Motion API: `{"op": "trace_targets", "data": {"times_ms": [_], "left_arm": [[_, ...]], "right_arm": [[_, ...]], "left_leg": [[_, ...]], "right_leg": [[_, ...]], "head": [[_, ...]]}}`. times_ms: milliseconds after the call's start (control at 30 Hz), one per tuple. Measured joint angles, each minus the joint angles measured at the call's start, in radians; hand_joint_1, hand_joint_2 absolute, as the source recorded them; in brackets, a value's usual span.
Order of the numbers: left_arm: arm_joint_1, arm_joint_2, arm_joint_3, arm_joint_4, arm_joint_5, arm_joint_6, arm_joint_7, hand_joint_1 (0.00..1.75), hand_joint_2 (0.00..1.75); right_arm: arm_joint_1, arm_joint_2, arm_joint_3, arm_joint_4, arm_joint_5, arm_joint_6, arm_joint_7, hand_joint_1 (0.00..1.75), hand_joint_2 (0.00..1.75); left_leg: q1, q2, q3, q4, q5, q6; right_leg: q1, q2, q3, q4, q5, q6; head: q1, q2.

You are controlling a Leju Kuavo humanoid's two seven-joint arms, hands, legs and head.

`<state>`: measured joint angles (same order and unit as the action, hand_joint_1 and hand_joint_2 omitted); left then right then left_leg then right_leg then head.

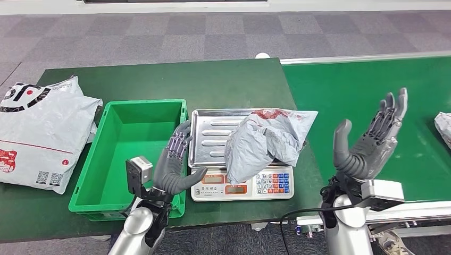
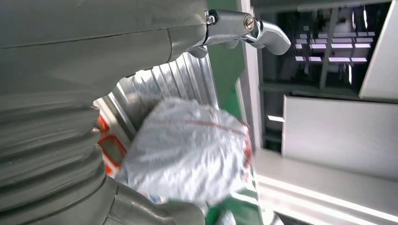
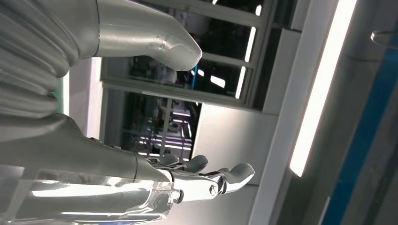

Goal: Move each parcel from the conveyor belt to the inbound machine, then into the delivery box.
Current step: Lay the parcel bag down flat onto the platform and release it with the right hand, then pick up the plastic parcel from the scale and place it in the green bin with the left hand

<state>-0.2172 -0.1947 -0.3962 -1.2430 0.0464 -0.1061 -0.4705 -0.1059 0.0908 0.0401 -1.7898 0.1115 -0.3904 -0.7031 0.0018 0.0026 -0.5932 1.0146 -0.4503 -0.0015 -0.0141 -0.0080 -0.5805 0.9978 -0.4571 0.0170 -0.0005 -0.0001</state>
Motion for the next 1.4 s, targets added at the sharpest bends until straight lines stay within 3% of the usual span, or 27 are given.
{"op": "trace_targets", "data": {"times_ms": [133, 233, 400, 533, 733, 1000, 1233, 1267, 1367, 1400], "left_arm": [[-0.028, -0.006, -0.002, 0.036, -0.045, 0.036, 0.009, 0.0, 1.75], [-0.09, -0.03, -0.009, 0.105, -0.109, 0.089, 0.021, 0.0, 1.75], [-0.227, -0.085, -0.056, 0.267, -0.327, 0.343, 0.03, 0.0, 1.75], [-0.304, -0.119, -0.113, 0.383, -0.484, 0.437, 0.102, 0.0, 1.75], [-0.391, -0.165, -0.22, 0.559, -0.577, 0.402, 0.241, 0.0, 1.75], [-0.445, -0.175, -0.344, 0.684, -0.661, 0.371, 0.335, 0.0, 1.75], [-0.456, -0.175, -0.386, 0.734, -0.654, 0.305, 0.378, 0.0, 1.75], [-0.458, -0.175, -0.386, 0.738, -0.65, 0.304, 0.381, 0.13, 1.75], [-0.463, -0.175, -0.388, 0.748, -0.643, 0.305, 0.383, 1.44, 1.75], [-0.464, -0.175, -0.388, 0.75, -0.64, 0.31, 0.381, 1.75, 1.75]], "right_arm": [[0.002, 0.0, 0.002, -0.026, 0.002, -0.023, 0.0, 0.0, 1.75], [0.0, 0.0, 0.02, -0.029, 0.012, -0.047, 0.0, 0.0, 1.75], [-0.004, 0.0, 0.063, -0.028, 0.019, -0.076, 0.0, 0.0, 1.75], [-0.017, 0.0, 0.077, -0.02, 0.017, -0.059, 0.001, 0.0, 1.75], [-0.06, 0.003, 0.089, 0.03, 0.04, -0.007, 0.001, 0.0, 1.75], [-0.075, 0.005, 0.104, 0.089, 0.105, 0.025, 0.002, 0.0, 1.75], [-0.101, 0.007, 0.117, 0.136, 0.126, 0.034, 0.002, 0.0, 1.75], [-0.105, 0.008, 0.117, 0.141, 0.128, 0.035, 0.002, 0.0, 1.75], [-0.113, 0.01, 0.117, 0.152, 0.132, 0.037, 0.002, 0.0, 1.75], [-0.115, 0.011, 0.117, 0.155, 0.135, 0.037, 0.002, 0.0, 1.75]], "left_leg": [[0.0, 0.0, 0.0, 0.0, 0.0, 0.0], [0.0, -0.001, -0.001, 0.0, 0.001, 0.001], [0.0, -0.002, -0.002, 0.0, 0.002, 0.002], [-0.001, -0.002, -0.003, 0.0, 0.002, 0.002], [-0.001, -0.002, -0.003, 0.0, 0.002, 0.002], [-0.001, -0.002, -0.003, 0.0, 0.002, 0.002], [-0.001, -0.002, -0.003, 0.0, 0.003, 0.003], [-0.001, -0.002, -0.002, 0.0, 0.003, 0.003], [-0.001, -0.002, -0.002, 0.0, 0.003, 0.002], [-0.001, -0.002, -0.002, 0.0, 0.003, 0.002]], "right_leg": [[0.0, 0.0, 0.0, 0.0, 0.0, 0.0], [0.0, -0.001, 0.0, 0.0, 0.0, 0.0], [0.0, -0.002, 0.0, 0.0, 0.002, 0.001], [-0.001, -0.002, -0.001, 0.0, 0.002, 0.001], [-0.001, -0.002, -0.001, 0.0, 0.002, 0.001], [-0.001, -0.002, -0.001, 0.0, 0.002, 0.001], [-0.001, -0.002, 0.0, 0.0, 0.003, 0.001], [-0.001, -0.002, 0.0, 0.0, 0.003, 0.001], [-0.001, -0.002, 0.0, 0.0, 0.003, 0.002], [-0.001, -0.002, 0.0, 0.0, 0.003, 0.002]], "head": [[0.0, 0.0], [0.0, 0.0], [0.0, 0.0], [0.0, 0.0], [0.0, 0.0], [0.0, 0.0], [0.0, 0.0], [0.0, 0.0], [0.0, 0.0], [0.0, 0.0]]}}
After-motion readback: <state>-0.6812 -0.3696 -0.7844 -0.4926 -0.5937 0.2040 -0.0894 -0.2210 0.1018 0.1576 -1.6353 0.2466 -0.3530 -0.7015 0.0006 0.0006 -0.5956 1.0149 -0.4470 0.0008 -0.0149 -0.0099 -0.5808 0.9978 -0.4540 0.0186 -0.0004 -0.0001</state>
